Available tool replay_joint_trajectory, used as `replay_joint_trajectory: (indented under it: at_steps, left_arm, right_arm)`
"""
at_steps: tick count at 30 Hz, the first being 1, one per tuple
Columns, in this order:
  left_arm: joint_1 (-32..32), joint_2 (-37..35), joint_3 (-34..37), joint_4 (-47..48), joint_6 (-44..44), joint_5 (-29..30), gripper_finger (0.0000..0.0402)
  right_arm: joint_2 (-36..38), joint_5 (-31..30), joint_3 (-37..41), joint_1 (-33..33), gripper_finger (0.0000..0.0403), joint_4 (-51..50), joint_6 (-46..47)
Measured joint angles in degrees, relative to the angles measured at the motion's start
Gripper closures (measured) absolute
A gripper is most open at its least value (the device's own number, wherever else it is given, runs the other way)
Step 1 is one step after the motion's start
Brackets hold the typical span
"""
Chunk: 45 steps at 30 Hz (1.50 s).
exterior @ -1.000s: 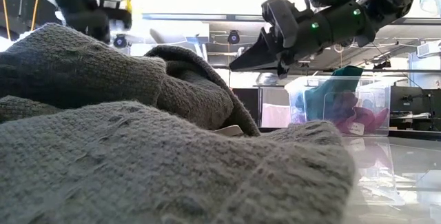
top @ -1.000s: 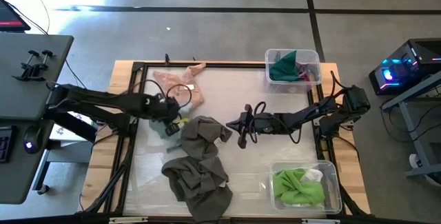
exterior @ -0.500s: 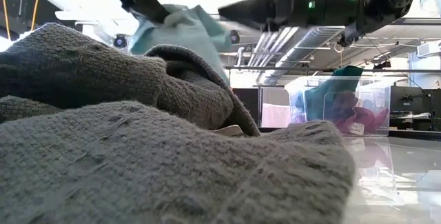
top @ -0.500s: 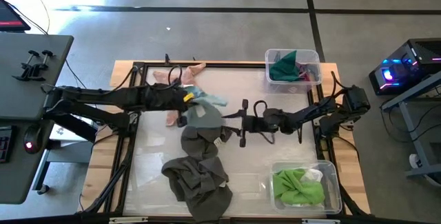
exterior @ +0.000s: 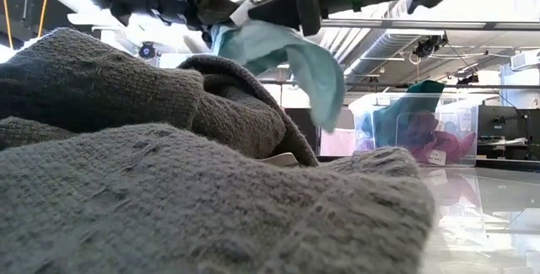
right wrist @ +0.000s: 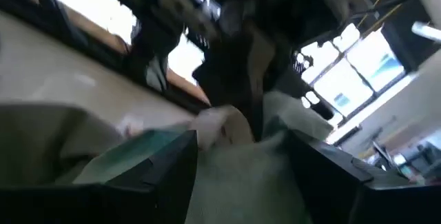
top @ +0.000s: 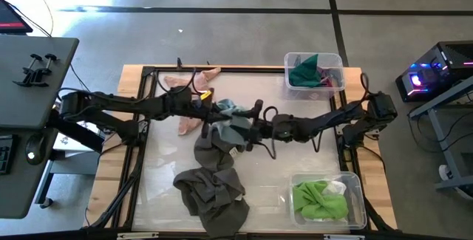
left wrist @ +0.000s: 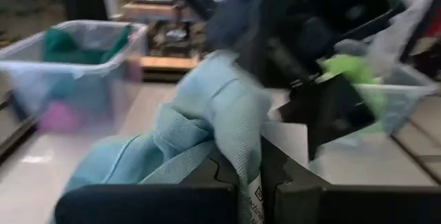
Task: Sort towels by color in basket
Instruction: Put the blue towel into the bottom transparent bin
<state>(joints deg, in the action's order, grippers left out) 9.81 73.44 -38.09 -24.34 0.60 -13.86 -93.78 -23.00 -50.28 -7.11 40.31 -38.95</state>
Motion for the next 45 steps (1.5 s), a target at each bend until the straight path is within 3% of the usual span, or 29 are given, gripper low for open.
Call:
replay_joint_trajectory:
  at_steps: [10,17,21,25,28,32,38,45]
  left_arm:
    - [0.1,1.7,0.0,-3.1,0.3,-7.9,0.0395]
    - [0.0,1.7,0.0,-2.7,-2.3,-11.3,0.0343]
    - [-0.1,0.3,-0.1,-0.5,-6.0,-12.1,0.0314]
    - [0.4,-3.9,-0.1,6.0,-10.5,-10.2,0.0293]
    - [0.7,-8.3,-0.1,12.3,-11.4,-2.7,0.0285]
    - [0.7,-12.7,-0.1,20.2,-11.4,6.9,0.0285]
    - [0.4,-14.0,-0.1,25.1,-10.3,9.6,0.0285]
    - [-1.4,-12.0,-0.1,24.9,-10.3,9.7,0.0285]
  right_arm:
    - [0.0,-3.8,-3.3,0.3,0.0222,-8.3,3.0]
    - [0.0,-3.4,-3.3,1.0,0.0259,-11.9,10.2]
    - [0.0,-4.2,-3.3,1.1,0.0311,-16.5,18.4]
    - [0.4,-6.0,-3.3,0.3,0.0385,-20.8,24.9]
    - [2.0,-7.2,-3.4,-2.0,0.0384,-25.9,27.1]
    - [7.1,-7.1,-9.7,-5.9,0.0388,-44.3,33.6]
    - [10.2,-6.9,-30.1,-13.7,0.0391,-78.8,48.5]
    - [10.2,7.7,-53.1,-22.4,0.0398,-110.2,81.2]
